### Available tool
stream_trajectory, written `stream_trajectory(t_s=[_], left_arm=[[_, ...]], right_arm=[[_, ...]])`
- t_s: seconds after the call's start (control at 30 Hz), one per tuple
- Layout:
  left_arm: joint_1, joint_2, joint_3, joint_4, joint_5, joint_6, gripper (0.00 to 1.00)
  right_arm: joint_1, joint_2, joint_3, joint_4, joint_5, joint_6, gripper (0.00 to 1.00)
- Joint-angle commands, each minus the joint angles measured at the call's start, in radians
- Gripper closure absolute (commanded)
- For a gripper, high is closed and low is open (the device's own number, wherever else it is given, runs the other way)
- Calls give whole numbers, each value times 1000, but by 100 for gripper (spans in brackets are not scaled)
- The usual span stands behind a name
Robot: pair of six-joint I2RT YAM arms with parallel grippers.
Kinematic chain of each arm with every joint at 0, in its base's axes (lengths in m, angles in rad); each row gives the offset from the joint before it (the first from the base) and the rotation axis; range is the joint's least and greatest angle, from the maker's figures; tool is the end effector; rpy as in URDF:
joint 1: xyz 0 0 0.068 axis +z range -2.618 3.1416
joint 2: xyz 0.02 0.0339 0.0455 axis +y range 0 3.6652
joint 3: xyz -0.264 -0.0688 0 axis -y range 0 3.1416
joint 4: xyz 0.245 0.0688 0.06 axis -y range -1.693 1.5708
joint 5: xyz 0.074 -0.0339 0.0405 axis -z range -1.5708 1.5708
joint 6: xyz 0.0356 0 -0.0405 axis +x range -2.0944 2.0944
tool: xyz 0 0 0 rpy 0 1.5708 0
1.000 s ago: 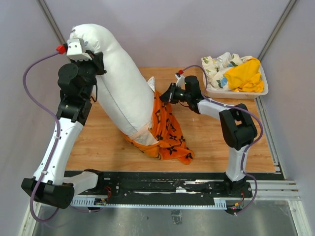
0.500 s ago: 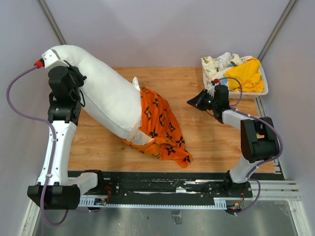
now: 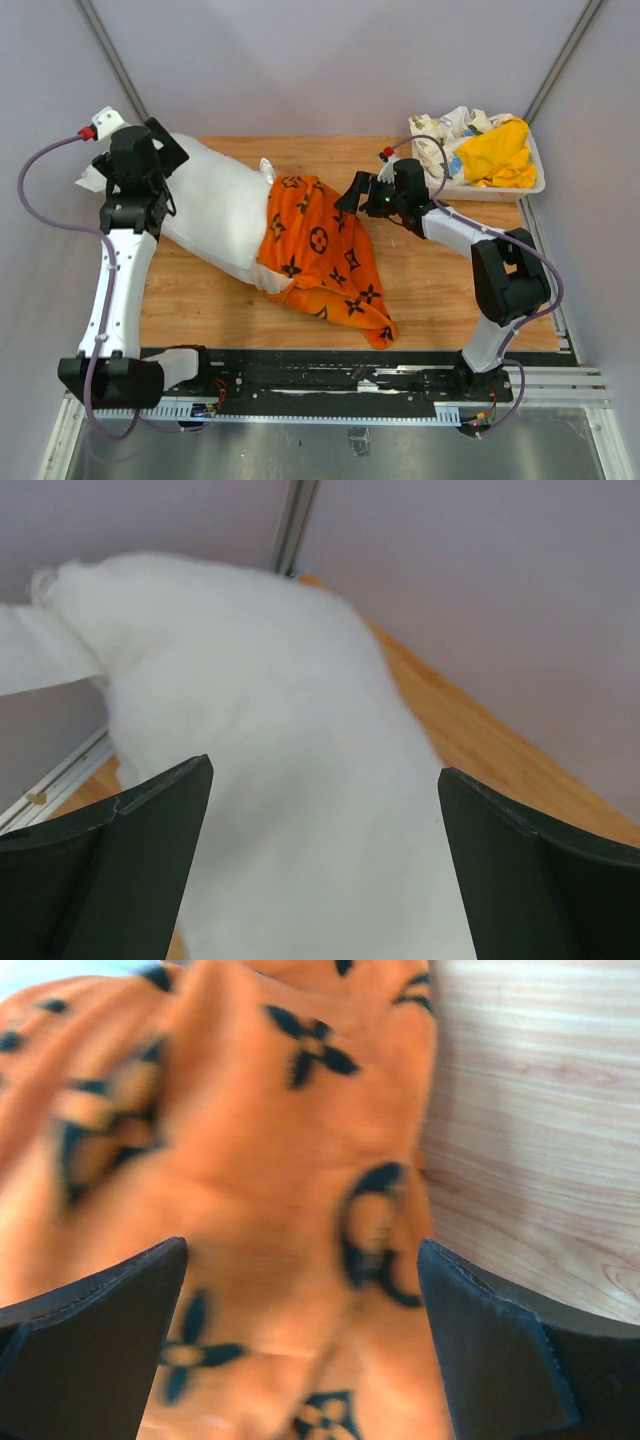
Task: Remove the pillowcase from the pillow
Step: Remove the pillow from the pillowcase.
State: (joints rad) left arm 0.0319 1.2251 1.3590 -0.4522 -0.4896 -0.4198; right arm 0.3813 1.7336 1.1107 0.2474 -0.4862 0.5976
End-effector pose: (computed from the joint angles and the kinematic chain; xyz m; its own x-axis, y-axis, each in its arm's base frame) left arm 0.2648 0.0252 0.4211 -0.0922 -0.3628 -0.9273 -0.5609 0.7884 -0.2527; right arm 0.3604 0.1624 0.2411 -0.6936 0.2579 -0.6727 -0.4140 0.6215 0.6651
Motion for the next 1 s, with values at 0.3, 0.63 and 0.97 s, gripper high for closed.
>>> stream_trajectory(t_s=[0.3,0.63,0.97], left_arm=[[-9,-249,-366,446,507,-36,1],[-9,-64,-606,617,563,-104,1],[18,105,-713,542,369,-230,1]], right_arm=[[43,89,22,20,-64,35,15],[65,61,-71,208,-226,164,95],[-145,-283,-198,80,-185,172,99]])
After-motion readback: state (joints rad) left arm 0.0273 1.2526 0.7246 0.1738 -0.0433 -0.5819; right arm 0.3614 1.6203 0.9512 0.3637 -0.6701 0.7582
